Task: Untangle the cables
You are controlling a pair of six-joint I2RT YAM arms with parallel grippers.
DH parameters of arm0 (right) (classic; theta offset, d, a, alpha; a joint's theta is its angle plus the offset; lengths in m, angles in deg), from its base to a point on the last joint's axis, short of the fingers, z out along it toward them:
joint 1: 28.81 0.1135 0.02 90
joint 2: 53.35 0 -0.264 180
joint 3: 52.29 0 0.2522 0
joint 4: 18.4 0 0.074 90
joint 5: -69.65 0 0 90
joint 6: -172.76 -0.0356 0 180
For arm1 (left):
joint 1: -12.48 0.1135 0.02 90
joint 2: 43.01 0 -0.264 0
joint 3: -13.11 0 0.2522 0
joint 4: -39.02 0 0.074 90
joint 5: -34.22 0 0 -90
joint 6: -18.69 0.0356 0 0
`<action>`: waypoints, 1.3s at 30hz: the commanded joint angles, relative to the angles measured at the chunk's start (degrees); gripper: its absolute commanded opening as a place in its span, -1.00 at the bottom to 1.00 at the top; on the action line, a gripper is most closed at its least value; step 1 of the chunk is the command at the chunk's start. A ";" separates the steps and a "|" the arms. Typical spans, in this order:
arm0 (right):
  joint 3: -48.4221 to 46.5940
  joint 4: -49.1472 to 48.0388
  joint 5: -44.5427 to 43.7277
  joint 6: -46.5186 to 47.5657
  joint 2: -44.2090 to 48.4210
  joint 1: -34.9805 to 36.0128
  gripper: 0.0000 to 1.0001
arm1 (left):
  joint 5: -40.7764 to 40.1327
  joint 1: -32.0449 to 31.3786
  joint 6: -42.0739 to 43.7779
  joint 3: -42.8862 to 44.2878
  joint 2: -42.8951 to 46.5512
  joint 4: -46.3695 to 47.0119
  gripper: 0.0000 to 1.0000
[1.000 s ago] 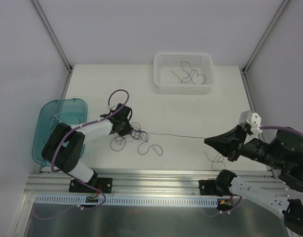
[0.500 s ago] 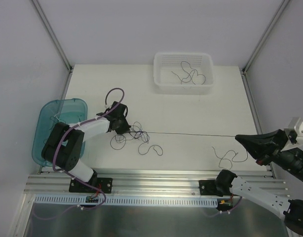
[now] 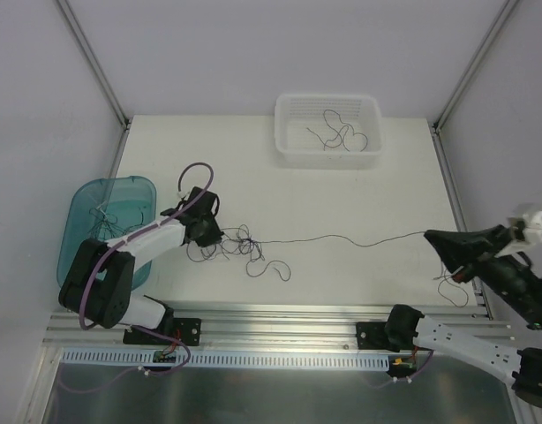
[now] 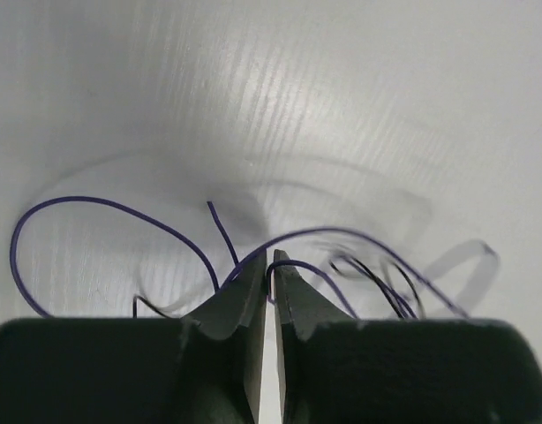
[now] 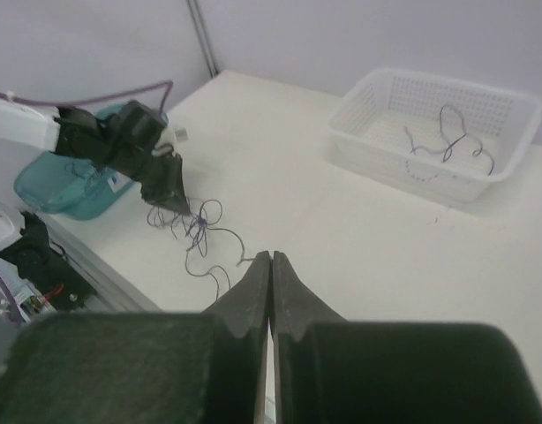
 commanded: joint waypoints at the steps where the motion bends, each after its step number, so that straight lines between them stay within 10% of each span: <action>1: 9.13 -2.37 -0.10 -5.16 -8.73 0.95 -0.99 | 1.04 -1.05 2.89 -1.09 7.49 -2.35 -0.85; 8: 25.05 -12.13 0.18 -11.15 -19.71 0.51 -0.92 | 5.77 -1.67 4.38 -4.52 22.69 -2.96 -0.08; 14: 30.59 -13.55 0.79 -15.80 -31.56 -6.16 -0.38 | 9.30 -6.49 5.00 -5.31 29.47 -3.05 0.64; 20: 30.24 -11.69 2.43 -21.27 -37.92 -9.69 0.38 | 2.28 -17.21 9.03 -2.33 23.70 -2.96 0.60; 29: 34.81 -37.17 31.25 -13.88 -40.98 -9.16 0.37 | -2.92 -19.60 13.61 1.98 11.30 0.02 0.34; 39: 37.72 -59.67 42.00 -19.15 -57.77 -8.46 0.12 | -4.05 -19.69 9.49 1.72 6.89 2.22 0.13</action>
